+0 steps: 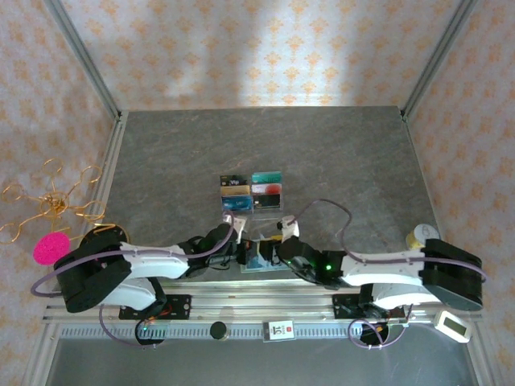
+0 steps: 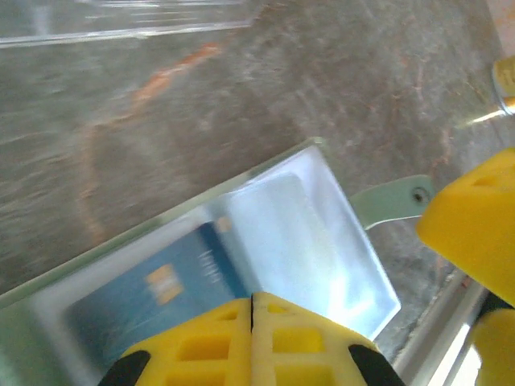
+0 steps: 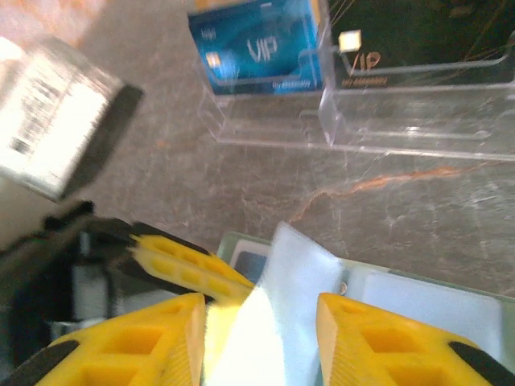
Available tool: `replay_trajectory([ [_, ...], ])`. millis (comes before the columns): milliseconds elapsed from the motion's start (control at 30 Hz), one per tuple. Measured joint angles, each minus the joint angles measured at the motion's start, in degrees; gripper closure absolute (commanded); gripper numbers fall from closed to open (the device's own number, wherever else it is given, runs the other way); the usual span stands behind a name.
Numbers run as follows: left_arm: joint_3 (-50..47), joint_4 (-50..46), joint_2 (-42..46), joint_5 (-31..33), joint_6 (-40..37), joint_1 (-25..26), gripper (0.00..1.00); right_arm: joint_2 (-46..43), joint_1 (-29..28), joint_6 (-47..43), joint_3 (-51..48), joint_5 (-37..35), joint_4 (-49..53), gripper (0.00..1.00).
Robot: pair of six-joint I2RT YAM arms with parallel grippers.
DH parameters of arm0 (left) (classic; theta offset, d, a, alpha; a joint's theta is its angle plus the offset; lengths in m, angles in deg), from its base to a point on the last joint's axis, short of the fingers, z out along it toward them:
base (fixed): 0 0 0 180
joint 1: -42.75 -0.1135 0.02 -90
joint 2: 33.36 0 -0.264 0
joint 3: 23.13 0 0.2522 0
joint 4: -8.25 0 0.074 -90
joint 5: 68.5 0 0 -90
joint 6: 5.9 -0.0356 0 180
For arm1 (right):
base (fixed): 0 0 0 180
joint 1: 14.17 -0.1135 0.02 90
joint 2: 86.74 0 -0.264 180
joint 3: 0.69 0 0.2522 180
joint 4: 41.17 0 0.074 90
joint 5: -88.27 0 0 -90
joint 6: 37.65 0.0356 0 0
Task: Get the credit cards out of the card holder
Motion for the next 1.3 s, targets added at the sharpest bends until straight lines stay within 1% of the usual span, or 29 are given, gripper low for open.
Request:
replay_trajectory([
  [200,8.5,-0.9,-8.7,-3.1,-1.7,4.0,0.97,-13.6,0.0,4.3,-3.8,-2.9,5.4,0.6],
  [367,12.5,-1.4,-15.6,-5.6,-2.6,4.6,0.98,-21.5,0.0,6.6,-6.6,-4.1,11.0,0.6],
  [433,12.2,-2.3,-15.0,-5.6,-2.6,4.6,0.97,-23.3,0.0,7.2,-6.8,-4.1,11.9,0.6],
  [467,11.6,-2.6,-13.3,-4.9,-2.5,4.6,0.97,-23.9,0.0,7.4,-6.8,-4.0,12.0,0.61],
  [500,10.6,-2.9,-10.7,-4.0,-2.5,4.6,1.0,-24.1,0.0,7.4,-6.8,-4.0,12.0,0.63],
  [533,9.4,-3.0,-7.8,-3.1,-2.4,4.6,1.0,-24.0,0.0,7.4,-6.7,-3.8,11.9,0.63],
  [600,5.9,-3.1,0.7,-0.7,-2.2,4.1,1.0,-22.9,0.0,7.3,-6.6,-2.7,11.7,0.64],
  [667,2.9,-3.1,7.1,0.8,-1.9,2.7,1.0,-20.3,0.5,6.9,-6.1,-0.4,11.1,0.7],
  [700,1.3,-3.0,9.4,1.4,-1.6,1.6,1.0,-18.4,1.1,6.6,-5.6,1.3,10.5,0.74],
  [767,-1.6,-3.1,11.6,2.0,-1.2,-0.3,1.0,-13.2,3.3,6.5,-4.0,6.2,8.7,0.77],
  [900,-5.1,-4.7,10.2,2.5,-1.0,-1.1,1.0,-2.1,7.5,6.8,-0.8,16.5,3.4,0.79],
  [1033,-5.4,-5.3,8.1,2.9,-1.4,-1.7,1.0,5.9,8.2,7.7,2.3,23.5,1.0,0.79],
  [1133,-5.4,-5.4,7.6,3.3,-2.2,-2.6,1.0,8.4,8.6,8.8,3.4,26.1,0.3,0.79],
  [1300,-5.4,-5.7,7.6,3.4,-3.5,-2.6,1.0,9.4,10.1,10.8,3.5,26.7,0.3,0.78],
])
